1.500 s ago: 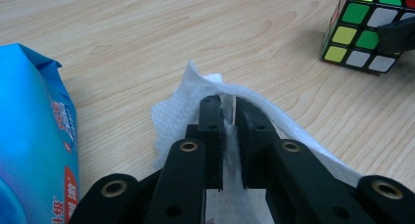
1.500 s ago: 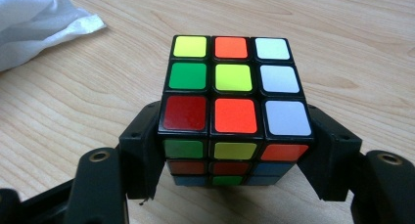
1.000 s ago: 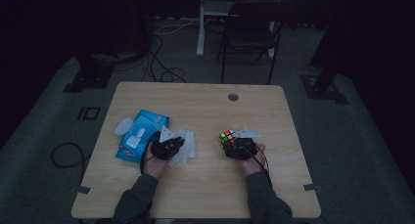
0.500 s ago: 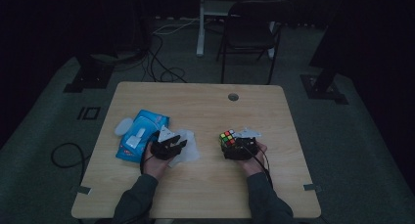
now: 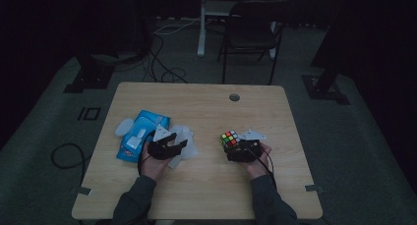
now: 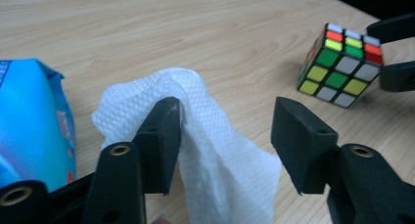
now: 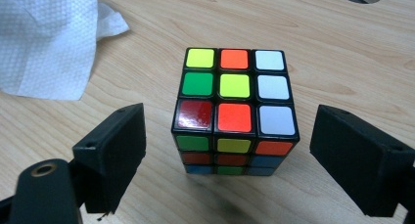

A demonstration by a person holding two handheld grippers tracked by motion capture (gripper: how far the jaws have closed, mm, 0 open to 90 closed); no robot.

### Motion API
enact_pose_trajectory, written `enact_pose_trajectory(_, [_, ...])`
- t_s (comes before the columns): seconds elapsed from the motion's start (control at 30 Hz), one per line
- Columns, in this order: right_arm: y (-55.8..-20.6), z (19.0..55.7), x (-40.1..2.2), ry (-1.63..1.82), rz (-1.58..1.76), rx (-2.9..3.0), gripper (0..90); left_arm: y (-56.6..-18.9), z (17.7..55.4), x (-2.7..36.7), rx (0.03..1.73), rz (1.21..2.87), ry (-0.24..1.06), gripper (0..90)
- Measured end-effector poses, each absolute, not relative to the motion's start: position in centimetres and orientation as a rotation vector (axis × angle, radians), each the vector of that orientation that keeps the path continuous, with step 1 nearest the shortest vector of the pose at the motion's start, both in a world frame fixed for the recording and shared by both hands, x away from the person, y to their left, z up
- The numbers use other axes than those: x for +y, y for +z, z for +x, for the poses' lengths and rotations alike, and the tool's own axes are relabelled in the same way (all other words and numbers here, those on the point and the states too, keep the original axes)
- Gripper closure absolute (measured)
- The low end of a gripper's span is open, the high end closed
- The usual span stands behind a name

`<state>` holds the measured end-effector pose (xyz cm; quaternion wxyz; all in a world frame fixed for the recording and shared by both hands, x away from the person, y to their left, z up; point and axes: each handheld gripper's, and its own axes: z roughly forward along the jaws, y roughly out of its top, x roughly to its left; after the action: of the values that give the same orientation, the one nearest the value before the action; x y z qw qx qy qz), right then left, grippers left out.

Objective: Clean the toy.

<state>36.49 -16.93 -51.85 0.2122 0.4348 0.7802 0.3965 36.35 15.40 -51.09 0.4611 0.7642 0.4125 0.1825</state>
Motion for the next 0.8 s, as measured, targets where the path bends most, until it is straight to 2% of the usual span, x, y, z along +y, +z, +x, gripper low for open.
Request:
enact_pose_trajectory(0.17, [-51.8,36.4,-16.9,1.108,1.199,2.161,13.5,-51.2,36.6,15.5,1.084,1.898,0.427,39.3])
enact_pose_trajectory(0.43, [-51.6,36.3,-17.0,1.121,1.194,2.153,13.5,-51.2,36.6,15.9,1.164,1.91,0.405,38.0])
enact_pose_trajectory(0.8, [-51.6,36.2,-17.1,1.133,1.198,2.145,13.5,-50.3,35.3,17.0,1.18,1.886,0.473,38.0])
